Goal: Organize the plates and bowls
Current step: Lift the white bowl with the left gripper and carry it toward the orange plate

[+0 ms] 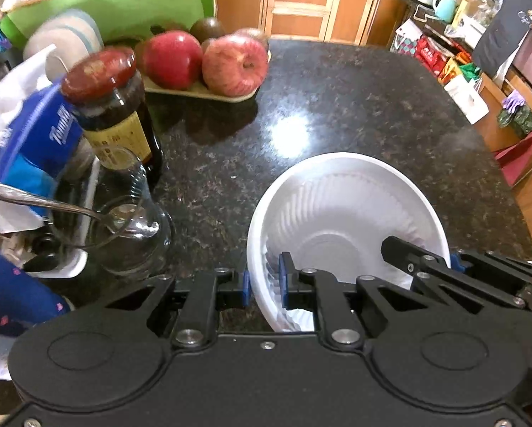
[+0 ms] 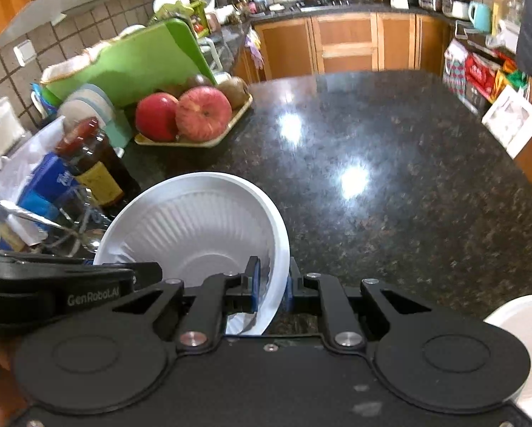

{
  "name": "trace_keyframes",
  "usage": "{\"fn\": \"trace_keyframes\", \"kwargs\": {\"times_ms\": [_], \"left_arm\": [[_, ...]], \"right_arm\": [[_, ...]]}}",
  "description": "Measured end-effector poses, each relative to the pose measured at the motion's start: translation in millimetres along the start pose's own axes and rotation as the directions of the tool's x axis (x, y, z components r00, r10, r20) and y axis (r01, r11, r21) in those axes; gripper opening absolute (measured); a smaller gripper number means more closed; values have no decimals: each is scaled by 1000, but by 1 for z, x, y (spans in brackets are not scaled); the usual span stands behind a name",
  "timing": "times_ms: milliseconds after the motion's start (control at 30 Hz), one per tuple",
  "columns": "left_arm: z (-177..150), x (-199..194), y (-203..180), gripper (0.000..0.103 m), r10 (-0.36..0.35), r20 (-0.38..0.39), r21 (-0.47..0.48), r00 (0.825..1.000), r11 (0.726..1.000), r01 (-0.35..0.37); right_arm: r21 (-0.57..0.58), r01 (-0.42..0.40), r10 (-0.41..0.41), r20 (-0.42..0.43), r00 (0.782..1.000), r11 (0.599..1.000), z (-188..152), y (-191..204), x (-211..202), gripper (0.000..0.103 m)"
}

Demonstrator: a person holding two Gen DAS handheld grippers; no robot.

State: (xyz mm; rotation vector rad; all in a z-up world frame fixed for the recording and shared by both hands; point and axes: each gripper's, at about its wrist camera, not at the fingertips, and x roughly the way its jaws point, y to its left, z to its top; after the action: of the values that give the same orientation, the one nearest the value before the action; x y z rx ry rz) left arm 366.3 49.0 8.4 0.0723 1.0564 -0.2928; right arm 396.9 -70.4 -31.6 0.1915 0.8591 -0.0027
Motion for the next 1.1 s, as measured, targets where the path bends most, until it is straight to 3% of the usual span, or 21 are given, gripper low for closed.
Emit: {"fn": "trace_keyframes", "kwargs": {"times_ms": [333, 700, 900, 1100], "left_arm": [[-13, -55, -31, 20, 17, 101, 5, 995, 1000, -18], [-40, -70, -109, 23, -12, 146, 59, 989, 998, 3], [-52, -59, -151, 23, -41, 138, 86, 990, 996, 29], [-62, -43, -177, 24, -21, 113, 76, 993, 997, 12]], "right_arm": [[-56, -56, 62, 110, 992, 997, -8, -19, -76, 17], [-58, -43, 52, 172, 984, 997, -37, -101, -144, 17], [-47, -17, 25, 166, 986, 999, -54, -146, -155, 17], [-37, -18, 23, 132, 991, 999, -65, -171, -140, 17]]}}
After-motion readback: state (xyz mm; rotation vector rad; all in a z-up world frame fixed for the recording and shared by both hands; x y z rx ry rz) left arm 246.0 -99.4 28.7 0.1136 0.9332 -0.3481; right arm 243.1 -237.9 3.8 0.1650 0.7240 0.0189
